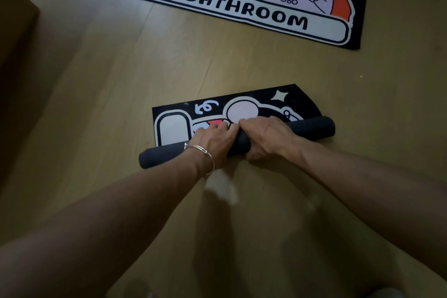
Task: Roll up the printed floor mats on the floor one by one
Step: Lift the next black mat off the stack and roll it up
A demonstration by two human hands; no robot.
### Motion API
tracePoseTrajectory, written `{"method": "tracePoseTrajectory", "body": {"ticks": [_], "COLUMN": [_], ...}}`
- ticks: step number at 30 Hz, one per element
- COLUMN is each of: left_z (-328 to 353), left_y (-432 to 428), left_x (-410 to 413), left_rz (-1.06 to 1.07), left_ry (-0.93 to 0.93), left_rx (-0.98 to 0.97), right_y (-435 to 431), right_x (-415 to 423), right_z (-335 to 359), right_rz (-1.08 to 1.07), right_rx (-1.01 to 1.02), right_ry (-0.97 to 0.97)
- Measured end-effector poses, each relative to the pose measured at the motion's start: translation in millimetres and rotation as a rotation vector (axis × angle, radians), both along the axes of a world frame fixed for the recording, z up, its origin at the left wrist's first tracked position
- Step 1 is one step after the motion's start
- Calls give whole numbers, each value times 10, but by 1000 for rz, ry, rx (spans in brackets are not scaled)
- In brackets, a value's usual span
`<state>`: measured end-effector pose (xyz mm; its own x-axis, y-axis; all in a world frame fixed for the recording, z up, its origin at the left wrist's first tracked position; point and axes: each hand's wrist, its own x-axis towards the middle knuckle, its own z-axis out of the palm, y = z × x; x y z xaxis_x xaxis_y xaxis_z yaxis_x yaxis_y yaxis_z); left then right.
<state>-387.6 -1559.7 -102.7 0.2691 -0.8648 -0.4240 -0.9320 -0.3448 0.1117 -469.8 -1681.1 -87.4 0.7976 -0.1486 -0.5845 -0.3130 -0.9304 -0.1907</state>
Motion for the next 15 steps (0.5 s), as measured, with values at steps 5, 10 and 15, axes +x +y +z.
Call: {"method": "tracePoseTrajectory", "body": {"ticks": [5,10,15], "left_z": [87,24,74], "left_y": [-163,-94,-155], "left_x": [173,81,105], "left_rz": [81,-6,50], "left_ry": [292,-6,111], "left_rx": [132,-27,78], "right_y": [24,-12,55], "right_x": [-15,38,-17], "right_z": [-5,41,39], "right_rz": [12,-126,-63], "right_rx": [-72,24,-44], "right_ry": [-104,64,-17]}}
